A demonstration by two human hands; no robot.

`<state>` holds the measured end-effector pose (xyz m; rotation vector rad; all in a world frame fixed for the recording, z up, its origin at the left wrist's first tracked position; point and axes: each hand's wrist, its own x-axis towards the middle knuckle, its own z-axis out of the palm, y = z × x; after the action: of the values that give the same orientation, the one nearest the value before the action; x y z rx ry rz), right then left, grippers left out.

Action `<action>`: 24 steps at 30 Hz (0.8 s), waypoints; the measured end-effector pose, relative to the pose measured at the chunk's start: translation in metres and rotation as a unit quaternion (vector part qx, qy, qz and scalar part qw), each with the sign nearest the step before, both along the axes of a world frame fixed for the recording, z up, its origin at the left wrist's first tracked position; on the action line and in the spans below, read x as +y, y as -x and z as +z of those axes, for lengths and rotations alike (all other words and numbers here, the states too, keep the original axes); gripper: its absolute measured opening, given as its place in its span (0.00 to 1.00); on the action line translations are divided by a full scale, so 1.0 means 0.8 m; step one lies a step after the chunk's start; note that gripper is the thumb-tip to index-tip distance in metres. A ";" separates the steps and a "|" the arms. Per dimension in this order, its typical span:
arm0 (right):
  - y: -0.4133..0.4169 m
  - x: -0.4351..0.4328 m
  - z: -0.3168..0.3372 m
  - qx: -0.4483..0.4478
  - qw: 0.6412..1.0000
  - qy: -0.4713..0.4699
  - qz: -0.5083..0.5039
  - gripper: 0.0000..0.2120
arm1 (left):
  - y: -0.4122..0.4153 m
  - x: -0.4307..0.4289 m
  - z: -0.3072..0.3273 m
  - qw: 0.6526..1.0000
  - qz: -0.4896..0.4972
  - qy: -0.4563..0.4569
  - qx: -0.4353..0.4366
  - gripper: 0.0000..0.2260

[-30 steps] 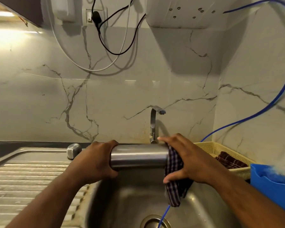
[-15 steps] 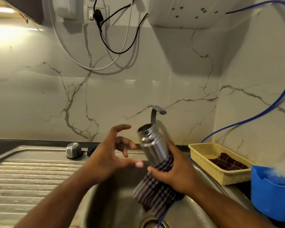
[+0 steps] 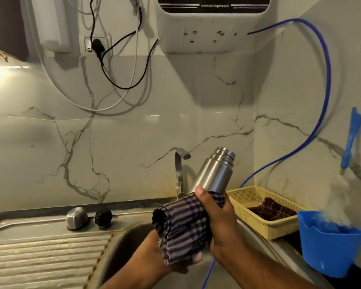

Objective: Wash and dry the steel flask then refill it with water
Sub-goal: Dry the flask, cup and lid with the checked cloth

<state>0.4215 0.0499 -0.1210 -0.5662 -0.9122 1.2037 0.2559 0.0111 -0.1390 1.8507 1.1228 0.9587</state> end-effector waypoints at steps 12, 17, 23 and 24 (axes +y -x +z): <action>-0.055 0.008 0.056 0.058 0.998 -0.014 0.028 0.28 | 0.019 -0.014 0.028 0.983 -0.107 0.133 0.065 0.25; -0.075 0.018 0.064 0.027 0.995 0.000 0.096 0.30 | 0.017 -0.007 0.019 0.985 -0.074 0.147 0.057 0.34; -0.068 0.026 0.047 0.041 0.998 0.036 0.011 0.26 | -0.006 -0.006 0.012 0.937 0.151 -0.103 0.299 0.32; -0.062 0.022 0.045 0.053 0.998 0.041 -0.017 0.25 | -0.007 -0.007 0.008 0.928 0.171 -0.123 0.306 0.32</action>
<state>0.4713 0.0677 -0.0854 -0.5752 -0.7629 1.2331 0.2616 0.0059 -0.1325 2.2917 1.8165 0.7409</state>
